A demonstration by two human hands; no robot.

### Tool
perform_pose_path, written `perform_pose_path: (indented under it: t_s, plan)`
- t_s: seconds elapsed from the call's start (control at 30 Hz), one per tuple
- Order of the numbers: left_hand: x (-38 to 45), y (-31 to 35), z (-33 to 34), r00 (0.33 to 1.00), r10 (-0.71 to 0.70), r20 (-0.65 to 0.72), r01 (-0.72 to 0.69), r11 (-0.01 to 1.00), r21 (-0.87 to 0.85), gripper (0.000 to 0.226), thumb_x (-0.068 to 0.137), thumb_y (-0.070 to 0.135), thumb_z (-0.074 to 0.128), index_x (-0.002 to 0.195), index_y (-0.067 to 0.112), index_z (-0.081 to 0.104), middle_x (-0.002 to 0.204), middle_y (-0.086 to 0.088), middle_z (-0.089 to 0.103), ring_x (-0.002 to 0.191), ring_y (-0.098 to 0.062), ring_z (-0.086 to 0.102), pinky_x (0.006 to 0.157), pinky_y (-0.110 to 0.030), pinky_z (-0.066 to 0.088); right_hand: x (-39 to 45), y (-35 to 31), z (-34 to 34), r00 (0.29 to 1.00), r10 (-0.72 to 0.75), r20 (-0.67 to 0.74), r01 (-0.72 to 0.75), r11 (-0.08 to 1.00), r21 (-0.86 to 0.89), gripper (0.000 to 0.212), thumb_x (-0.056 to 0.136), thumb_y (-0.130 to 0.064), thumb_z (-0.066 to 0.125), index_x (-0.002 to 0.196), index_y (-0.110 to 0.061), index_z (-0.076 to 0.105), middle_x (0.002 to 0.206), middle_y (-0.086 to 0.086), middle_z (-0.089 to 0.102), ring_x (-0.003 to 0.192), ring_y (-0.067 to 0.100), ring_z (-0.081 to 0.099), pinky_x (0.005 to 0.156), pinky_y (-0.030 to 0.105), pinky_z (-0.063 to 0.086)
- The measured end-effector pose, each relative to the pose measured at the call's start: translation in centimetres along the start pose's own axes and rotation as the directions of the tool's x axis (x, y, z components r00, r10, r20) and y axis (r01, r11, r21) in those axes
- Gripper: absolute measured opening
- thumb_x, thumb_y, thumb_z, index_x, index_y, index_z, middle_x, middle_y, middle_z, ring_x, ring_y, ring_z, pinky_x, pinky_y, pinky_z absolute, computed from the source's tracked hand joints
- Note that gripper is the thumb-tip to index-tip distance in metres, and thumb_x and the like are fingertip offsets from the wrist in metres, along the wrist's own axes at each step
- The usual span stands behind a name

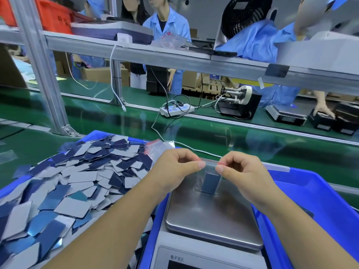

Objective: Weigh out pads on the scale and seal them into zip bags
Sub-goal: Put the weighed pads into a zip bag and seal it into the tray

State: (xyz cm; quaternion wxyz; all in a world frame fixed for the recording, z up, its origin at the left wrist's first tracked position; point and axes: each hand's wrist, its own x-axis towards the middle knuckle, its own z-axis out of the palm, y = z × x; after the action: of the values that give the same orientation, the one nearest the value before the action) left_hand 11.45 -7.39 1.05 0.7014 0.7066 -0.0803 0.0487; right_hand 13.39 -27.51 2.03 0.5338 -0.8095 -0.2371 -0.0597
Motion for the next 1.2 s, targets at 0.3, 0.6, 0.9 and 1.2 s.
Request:
perform_pose_path:
  t_s: [0.3, 0.6, 0.9, 1.2]
  plan:
    - [0.4, -0.1, -0.3, 0.997, 0.071, -0.013, -0.071, 0.997, -0.014, 0.028, 0.083, 0.005, 0.077, 0.064, 0.025, 0.073, 0.062, 0.011, 0.064, 0.057, 0.001, 0.055, 0.055, -0.010, 0.042, 0.2, 0.2, -0.1, 0.994, -0.068, -0.089, 0.065, 0.997, -0.043, 0.014, 0.083, -0.018, 0.075, 0.076, -0.028, 0.068, 0.061, -0.011, 0.059, 0.058, 0.010, 0.048, 0.060, 0.031, 0.042]
    - [-0.1, 0.8, -0.1, 0.998, 0.046, -0.032, -0.041, 0.991, 0.129, 0.032, 0.077, 0.041, 0.053, 0.055, 0.027, 0.071, 0.079, 0.022, 0.070, 0.079, 0.014, 0.057, 0.079, -0.026, 0.039, -0.8, -1.4, -0.7, 0.959, -0.088, 0.270, 0.139, 0.975, -0.176, 0.021, 0.078, -0.027, 0.059, 0.062, -0.014, 0.056, 0.062, -0.001, 0.049, 0.059, 0.011, 0.040, 0.056, 0.025, 0.033]
    - [0.4, -1.2, 0.2, 0.988, 0.153, 0.000, -0.148, 0.959, 0.240, 0.006, 0.076, 0.024, 0.066, 0.080, 0.029, 0.066, 0.068, 0.013, 0.059, 0.065, -0.006, 0.051, 0.062, -0.016, 0.040, -0.8, -0.8, -0.2, 0.958, -0.038, 0.284, 0.129, 0.943, -0.307, 0.037, 0.091, -0.015, 0.066, 0.058, -0.024, 0.052, 0.050, -0.013, 0.041, 0.050, 0.006, 0.035, 0.050, 0.016, 0.028]
    - [0.5, -1.2, -0.2, 0.983, 0.176, -0.062, -0.144, 0.927, 0.346, 0.011, 0.078, 0.016, 0.058, 0.081, 0.027, 0.061, 0.047, 0.014, 0.045, 0.044, -0.003, 0.036, 0.044, -0.015, 0.030, -1.0, -1.1, 0.2, 0.958, -0.041, 0.284, 0.133, 0.941, -0.312, 0.014, 0.085, -0.024, 0.074, 0.073, -0.020, 0.066, 0.068, 0.000, 0.061, 0.058, 0.007, 0.047, 0.057, 0.023, 0.041]
